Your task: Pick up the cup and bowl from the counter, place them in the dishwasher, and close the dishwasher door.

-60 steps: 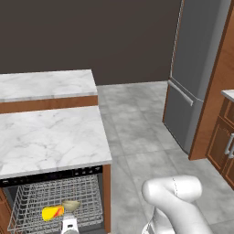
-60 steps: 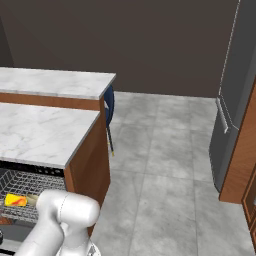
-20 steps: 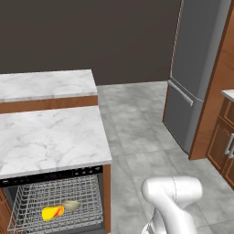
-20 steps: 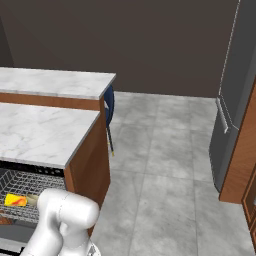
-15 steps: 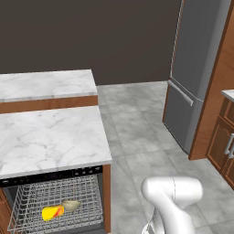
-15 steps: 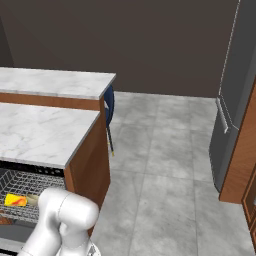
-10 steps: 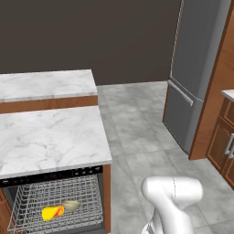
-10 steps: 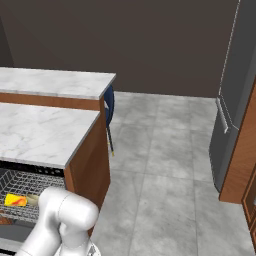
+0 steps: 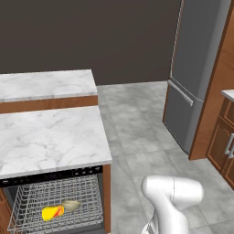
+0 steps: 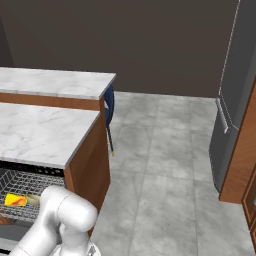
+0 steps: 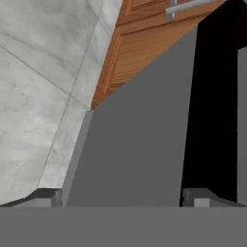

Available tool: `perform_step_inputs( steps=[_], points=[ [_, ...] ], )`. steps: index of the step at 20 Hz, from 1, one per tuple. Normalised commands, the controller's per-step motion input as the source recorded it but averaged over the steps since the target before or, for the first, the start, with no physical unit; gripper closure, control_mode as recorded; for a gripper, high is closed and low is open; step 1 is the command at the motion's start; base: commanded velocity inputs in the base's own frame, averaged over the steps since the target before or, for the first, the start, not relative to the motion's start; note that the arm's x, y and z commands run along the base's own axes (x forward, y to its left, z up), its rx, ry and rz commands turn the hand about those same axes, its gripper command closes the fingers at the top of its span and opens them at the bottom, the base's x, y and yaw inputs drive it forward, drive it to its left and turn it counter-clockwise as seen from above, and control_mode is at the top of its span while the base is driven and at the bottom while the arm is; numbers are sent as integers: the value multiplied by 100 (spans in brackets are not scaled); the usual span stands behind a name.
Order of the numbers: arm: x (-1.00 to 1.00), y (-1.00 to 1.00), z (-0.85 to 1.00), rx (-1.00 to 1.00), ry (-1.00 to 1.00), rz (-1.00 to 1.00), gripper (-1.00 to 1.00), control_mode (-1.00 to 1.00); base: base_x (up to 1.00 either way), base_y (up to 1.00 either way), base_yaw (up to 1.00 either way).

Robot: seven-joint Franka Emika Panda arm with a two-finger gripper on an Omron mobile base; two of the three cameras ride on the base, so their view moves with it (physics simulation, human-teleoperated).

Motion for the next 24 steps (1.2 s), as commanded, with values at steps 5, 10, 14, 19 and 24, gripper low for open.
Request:
perform_step_inputs(
  steps=[5,10,14,19,24],
  points=[
    [3,0,-51,-5,-10,4,-100,-100,0,0,0],
    [9,0,-36,-10,-16,9,-100,-100,0,0,0],
    [4,0,-28,-14,-24,14,-100,-100,0,0,0],
    [23,-5,-28,-14,-29,22,-100,-100,0,0,0],
    [31,-26,-36,-11,-32,25,-100,-100,0,0,0]
  ],
)
